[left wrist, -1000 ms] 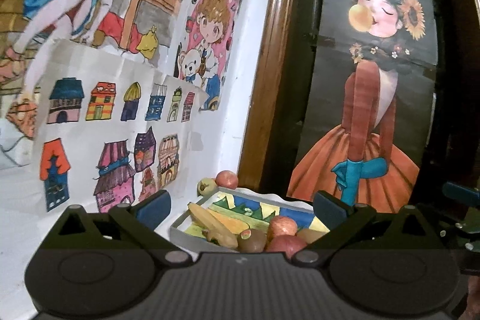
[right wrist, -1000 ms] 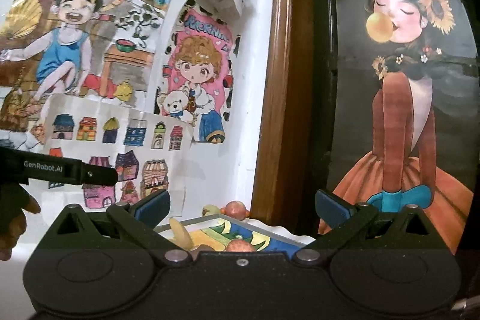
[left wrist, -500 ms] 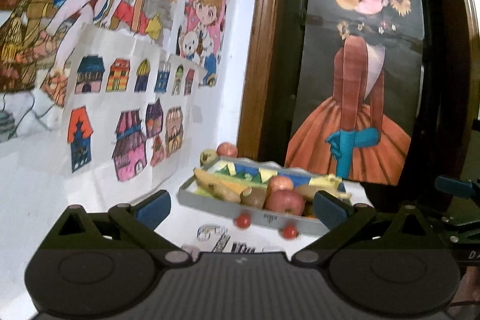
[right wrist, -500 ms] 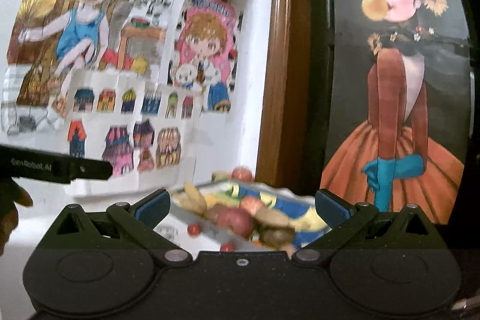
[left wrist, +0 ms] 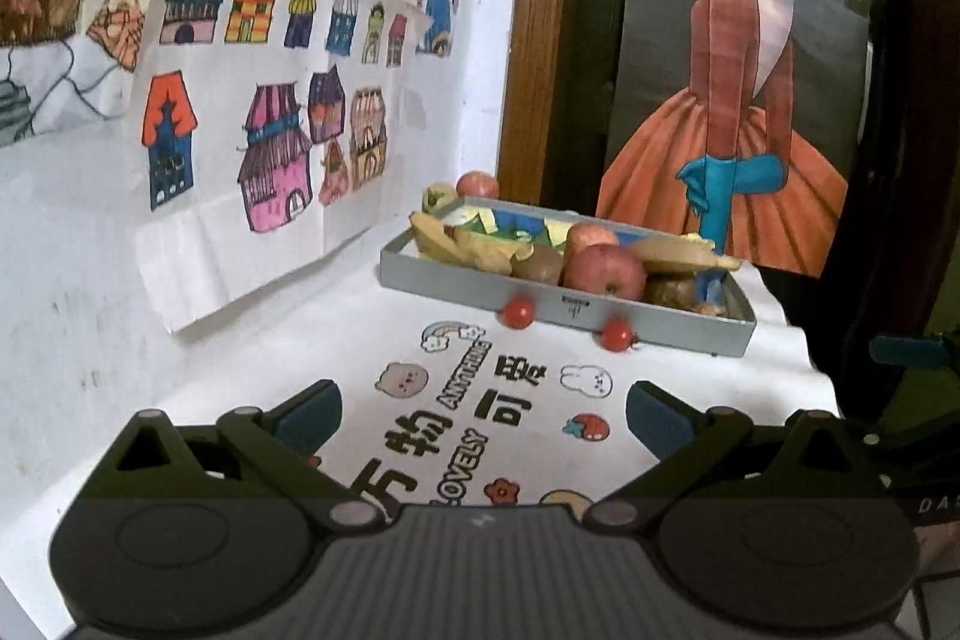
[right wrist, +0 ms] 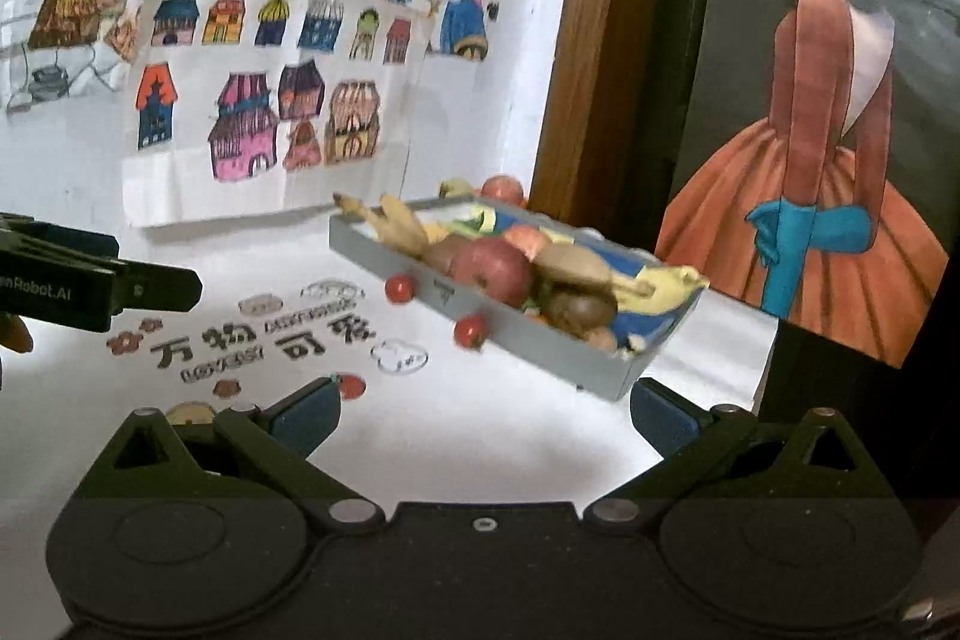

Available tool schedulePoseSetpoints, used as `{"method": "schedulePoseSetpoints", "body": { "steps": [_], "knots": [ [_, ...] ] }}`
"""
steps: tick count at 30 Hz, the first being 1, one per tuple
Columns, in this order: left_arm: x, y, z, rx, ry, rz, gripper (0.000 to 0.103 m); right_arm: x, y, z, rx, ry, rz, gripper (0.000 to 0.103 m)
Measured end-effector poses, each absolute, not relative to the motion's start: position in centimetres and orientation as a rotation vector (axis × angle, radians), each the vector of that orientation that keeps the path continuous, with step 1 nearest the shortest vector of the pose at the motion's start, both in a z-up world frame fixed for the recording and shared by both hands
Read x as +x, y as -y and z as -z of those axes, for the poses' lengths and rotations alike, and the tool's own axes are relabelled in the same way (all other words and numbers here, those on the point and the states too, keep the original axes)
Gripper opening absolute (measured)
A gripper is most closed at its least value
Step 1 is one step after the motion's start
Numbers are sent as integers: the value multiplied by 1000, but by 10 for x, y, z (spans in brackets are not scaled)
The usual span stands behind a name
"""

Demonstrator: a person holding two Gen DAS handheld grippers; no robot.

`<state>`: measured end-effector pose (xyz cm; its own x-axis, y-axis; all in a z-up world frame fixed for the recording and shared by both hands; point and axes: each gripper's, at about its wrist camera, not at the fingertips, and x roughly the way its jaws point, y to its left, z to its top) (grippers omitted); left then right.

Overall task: Organize fruits
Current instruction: 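Withdraw both open tools up and back from the tray, then move the left tool to one cherry tomato while the right tool approaches the other tomato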

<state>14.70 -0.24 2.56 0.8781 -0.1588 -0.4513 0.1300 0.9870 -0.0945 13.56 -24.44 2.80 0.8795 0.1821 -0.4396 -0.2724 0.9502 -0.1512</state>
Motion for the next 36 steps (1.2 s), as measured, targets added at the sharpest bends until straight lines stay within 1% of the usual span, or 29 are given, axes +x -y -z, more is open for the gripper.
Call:
{"method": "schedulePoseSetpoints", "body": {
  "steps": [24,36],
  "knots": [
    [175,6,-18,-12,-558,155,103,163,245,-10,-176,-506,-262,102],
    [204,10,-58,19,-514,158,103,196,253,-19,-142,-489,-269,102]
  ]
}}
